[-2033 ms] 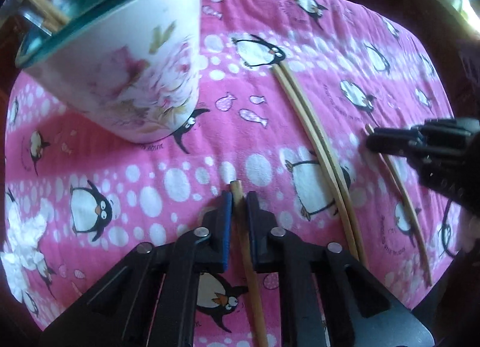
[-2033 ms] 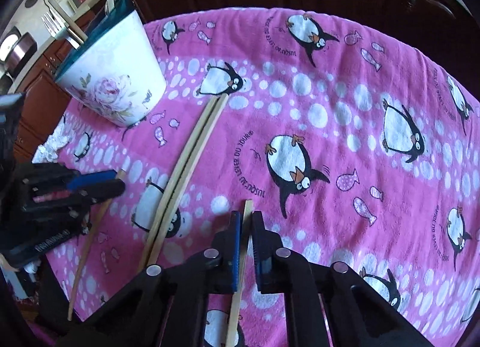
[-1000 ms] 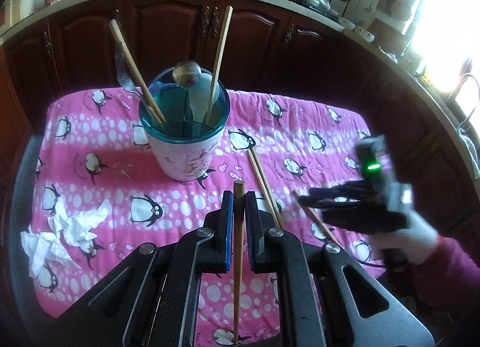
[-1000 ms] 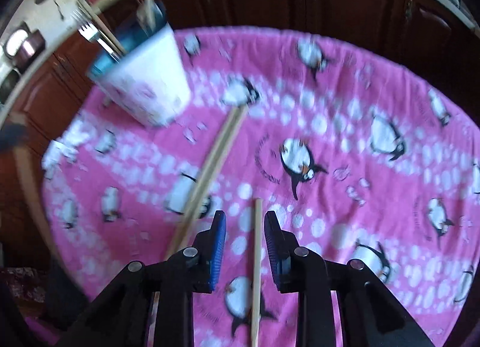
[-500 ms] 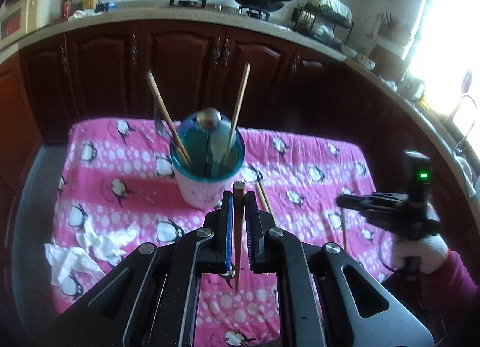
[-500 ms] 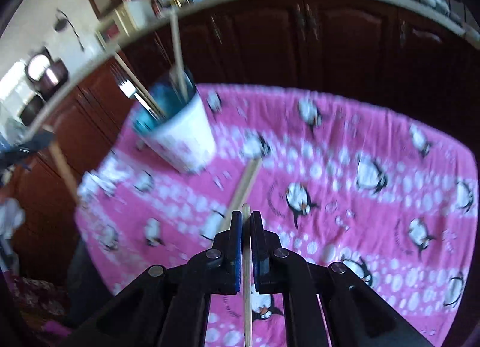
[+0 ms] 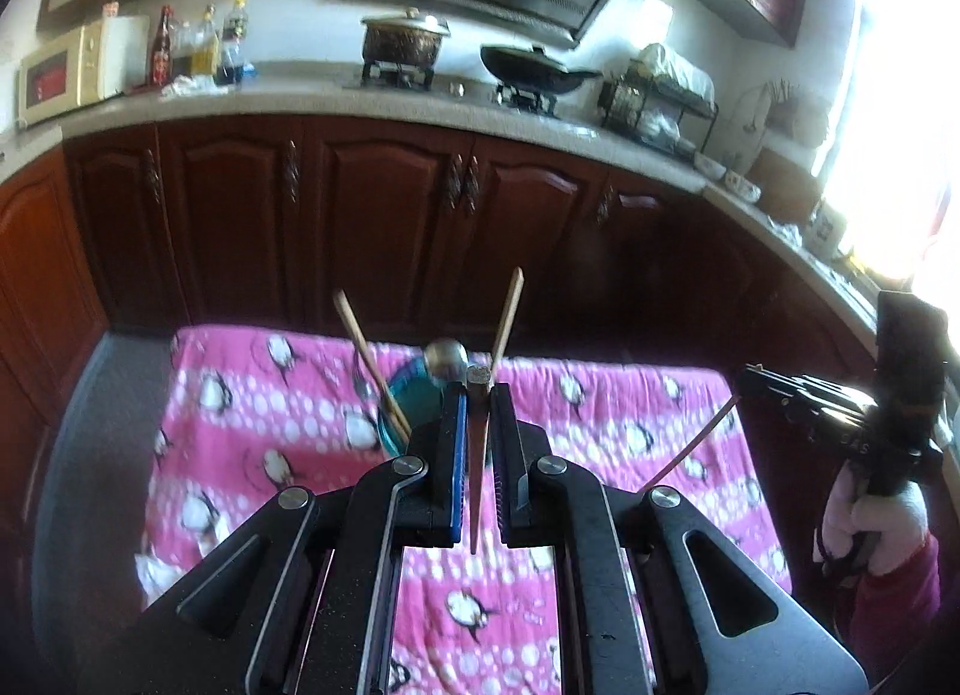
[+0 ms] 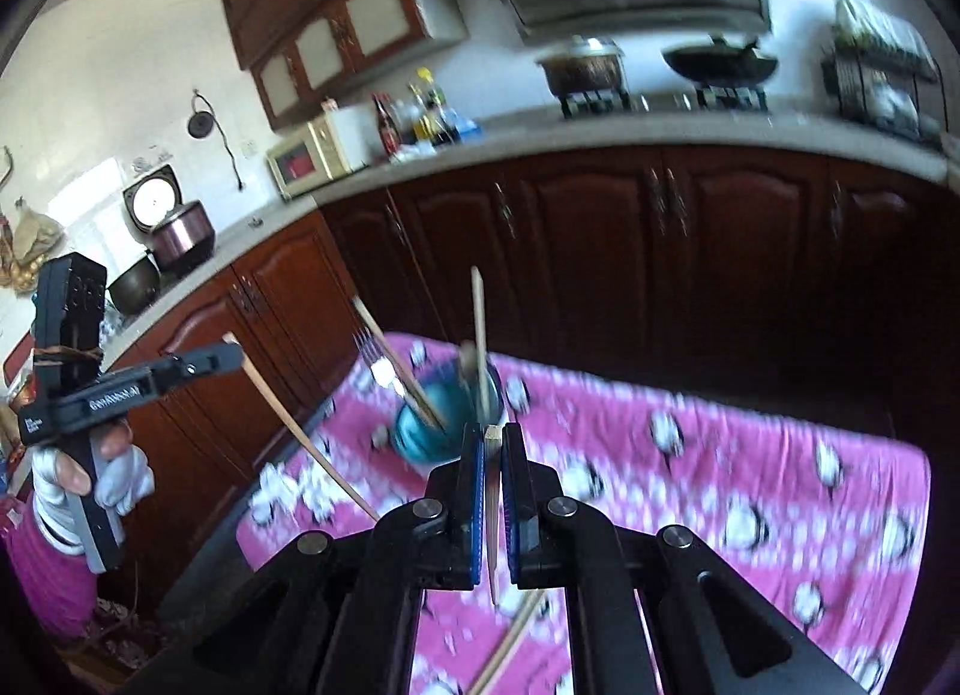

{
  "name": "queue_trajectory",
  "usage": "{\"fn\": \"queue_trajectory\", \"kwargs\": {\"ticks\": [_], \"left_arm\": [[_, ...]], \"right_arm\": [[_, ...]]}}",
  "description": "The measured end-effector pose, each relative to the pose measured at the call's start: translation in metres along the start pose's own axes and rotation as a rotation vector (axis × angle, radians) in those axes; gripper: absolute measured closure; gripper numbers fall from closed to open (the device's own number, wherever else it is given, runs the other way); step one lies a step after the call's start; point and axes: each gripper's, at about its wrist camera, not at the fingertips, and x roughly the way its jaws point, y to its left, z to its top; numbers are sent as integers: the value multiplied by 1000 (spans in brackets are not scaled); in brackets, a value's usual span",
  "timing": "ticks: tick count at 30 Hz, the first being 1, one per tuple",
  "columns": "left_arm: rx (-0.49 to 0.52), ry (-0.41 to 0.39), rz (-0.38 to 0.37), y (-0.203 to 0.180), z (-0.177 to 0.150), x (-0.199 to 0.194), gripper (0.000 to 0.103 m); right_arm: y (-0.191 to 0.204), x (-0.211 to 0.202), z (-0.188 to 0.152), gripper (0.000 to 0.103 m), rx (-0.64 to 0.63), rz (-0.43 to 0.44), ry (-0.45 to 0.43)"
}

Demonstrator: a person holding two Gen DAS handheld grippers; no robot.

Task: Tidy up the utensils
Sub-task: 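Lift the chopsticks with both grippers and carry them over the floral holder, then lower the chopsticks into the holder and open both grippers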

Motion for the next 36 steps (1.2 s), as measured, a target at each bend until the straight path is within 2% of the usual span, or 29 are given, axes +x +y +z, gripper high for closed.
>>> {"fn": "queue_trajectory", "kwargs": {"ticks": [10, 16, 21, 28, 36], "left_arm": [[-27, -71, 63, 19, 57, 14, 97], [-54, -81, 86, 32, 73, 34, 97], [-57, -49, 113, 39, 71, 66, 97], [-74, 26, 130, 46, 55, 110, 97], [-89, 72, 133, 49, 43, 131, 97]], "right_arm": [[38, 30, 81, 98, -83, 22, -62], [45, 64, 98, 98, -107, 14, -54], [36, 100, 92, 98, -82, 11, -8], [13, 152, 63, 98, -40, 5, 101], [-14, 173, 48, 96, 55, 34, 131]]}}
